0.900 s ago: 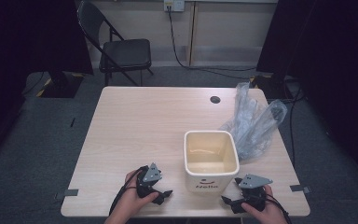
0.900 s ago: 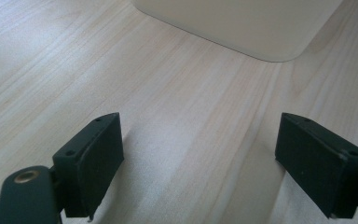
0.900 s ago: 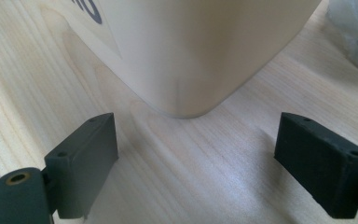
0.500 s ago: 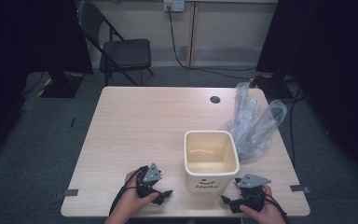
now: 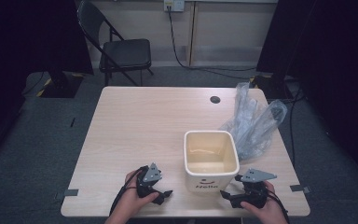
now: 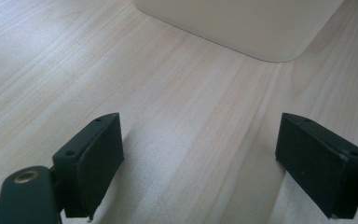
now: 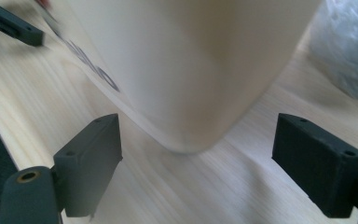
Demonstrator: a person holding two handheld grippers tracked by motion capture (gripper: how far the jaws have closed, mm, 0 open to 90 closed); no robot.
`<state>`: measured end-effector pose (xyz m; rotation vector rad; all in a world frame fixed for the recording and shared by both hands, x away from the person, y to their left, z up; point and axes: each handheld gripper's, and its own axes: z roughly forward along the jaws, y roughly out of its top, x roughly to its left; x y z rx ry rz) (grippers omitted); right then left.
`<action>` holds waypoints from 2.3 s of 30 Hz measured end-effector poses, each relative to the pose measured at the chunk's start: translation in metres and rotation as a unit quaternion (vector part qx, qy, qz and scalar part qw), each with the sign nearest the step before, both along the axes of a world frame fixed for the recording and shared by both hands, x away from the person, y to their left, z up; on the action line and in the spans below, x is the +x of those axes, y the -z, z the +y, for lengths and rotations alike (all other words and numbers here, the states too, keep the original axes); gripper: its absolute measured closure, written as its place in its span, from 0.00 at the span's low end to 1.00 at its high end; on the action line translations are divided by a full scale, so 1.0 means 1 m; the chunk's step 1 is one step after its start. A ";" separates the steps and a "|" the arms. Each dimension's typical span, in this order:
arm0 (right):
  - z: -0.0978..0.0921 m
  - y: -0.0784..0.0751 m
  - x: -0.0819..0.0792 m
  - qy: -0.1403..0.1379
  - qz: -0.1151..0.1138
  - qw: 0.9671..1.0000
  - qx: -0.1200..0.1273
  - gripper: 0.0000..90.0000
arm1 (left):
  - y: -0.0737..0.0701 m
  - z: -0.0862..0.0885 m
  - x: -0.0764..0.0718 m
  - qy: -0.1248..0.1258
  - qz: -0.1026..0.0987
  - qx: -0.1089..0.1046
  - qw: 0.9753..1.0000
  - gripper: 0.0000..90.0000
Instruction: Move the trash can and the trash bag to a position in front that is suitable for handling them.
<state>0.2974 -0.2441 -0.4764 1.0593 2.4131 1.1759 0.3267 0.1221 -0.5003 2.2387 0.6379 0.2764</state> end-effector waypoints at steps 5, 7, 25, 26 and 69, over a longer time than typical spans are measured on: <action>0.009 -0.003 0.001 -0.007 0.004 1.000 0.004 0.17 | 0.000 0.000 0.000 0.000 0.000 0.000 1.000 0.16; 0.013 -0.004 0.002 -0.005 0.002 1.000 0.002 0.17 | 0.000 0.000 0.000 0.000 0.000 0.000 1.000 0.16; 0.032 -0.006 0.006 0.057 0.023 0.998 0.026 0.16 | 0.000 0.000 0.000 0.000 0.000 0.000 1.000 0.16; 0.032 -0.006 0.006 0.057 0.023 0.998 0.026 0.16 | 0.000 0.000 0.000 0.000 0.000 0.000 1.000 0.16; 0.086 -0.013 0.060 0.069 0.014 0.997 0.018 0.16 | 0.000 0.000 0.000 -0.001 0.000 0.000 1.000 0.16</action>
